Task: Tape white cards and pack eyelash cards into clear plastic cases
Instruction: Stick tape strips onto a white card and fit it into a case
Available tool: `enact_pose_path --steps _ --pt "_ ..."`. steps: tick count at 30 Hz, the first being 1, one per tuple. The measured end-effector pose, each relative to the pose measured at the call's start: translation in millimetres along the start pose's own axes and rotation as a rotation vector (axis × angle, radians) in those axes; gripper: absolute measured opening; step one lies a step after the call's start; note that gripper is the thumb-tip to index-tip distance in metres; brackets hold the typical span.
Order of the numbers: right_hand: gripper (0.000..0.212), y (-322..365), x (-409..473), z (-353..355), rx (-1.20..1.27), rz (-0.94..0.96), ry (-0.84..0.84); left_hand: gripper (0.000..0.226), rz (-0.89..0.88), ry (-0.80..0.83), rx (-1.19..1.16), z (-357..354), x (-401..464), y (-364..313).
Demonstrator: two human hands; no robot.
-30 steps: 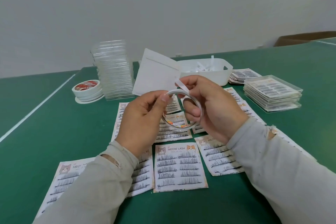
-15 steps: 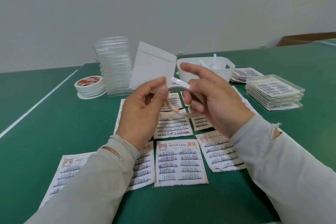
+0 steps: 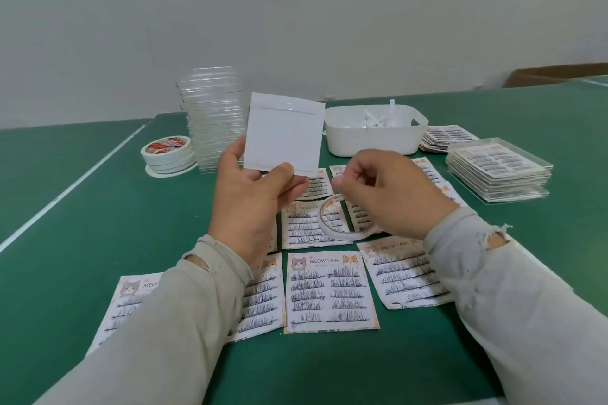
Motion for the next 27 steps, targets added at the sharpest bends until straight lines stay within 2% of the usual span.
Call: enact_pose_path --steps 3,5,8,14,17,19,22,27 --pt "0.045 -0.9 3.5 4.7 0.235 -0.146 -0.108 0.036 0.078 0.032 -0.057 -4.1 -3.8 2.7" --pt "0.052 -4.5 5.7 1.7 0.320 -0.271 -0.151 0.026 0.118 0.063 -0.092 -7.0 -4.6 5.8" --pt "0.049 -3.7 12.1 -7.0 0.396 -0.340 -0.198 0.022 0.133 0.090 -0.110 -9.6 -4.4 10.0" --pt "0.037 1.5 11.0 -27.1 0.537 -0.218 -0.203 0.025 0.110 0.140 -0.034 -11.3 -3.3 16.2" --pt "0.030 -8.1 11.6 -22.5 0.634 -0.270 -0.199 0.029 0.124 0.166 0.036 -12.5 -4.5 17.0" --pt "0.030 -14.3 10.6 -17.7 0.633 -0.275 -0.173 0.023 0.055 0.136 0.132 -9.3 -5.1 12.6" --pt "0.035 -19.2 7.6 -11.7 0.525 -0.215 -0.148 0.011 -0.144 0.080 0.339 -7.8 1.2 -7.2" --pt "0.050 -28.5 12.1 -1.5 0.195 -0.131 -0.222 0.004 -0.199 0.096 0.612 -19.5 17.4 -15.9"
Point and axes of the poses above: each hand's wrist, its own x-axis towards the middle knuckle, its own z-axis out of the back of the hand, y = z × x, the point moved 7 cm from there along x, towards the middle knuckle, and after that the axes turned 10 degrees about -y, right-handed, at the moved point
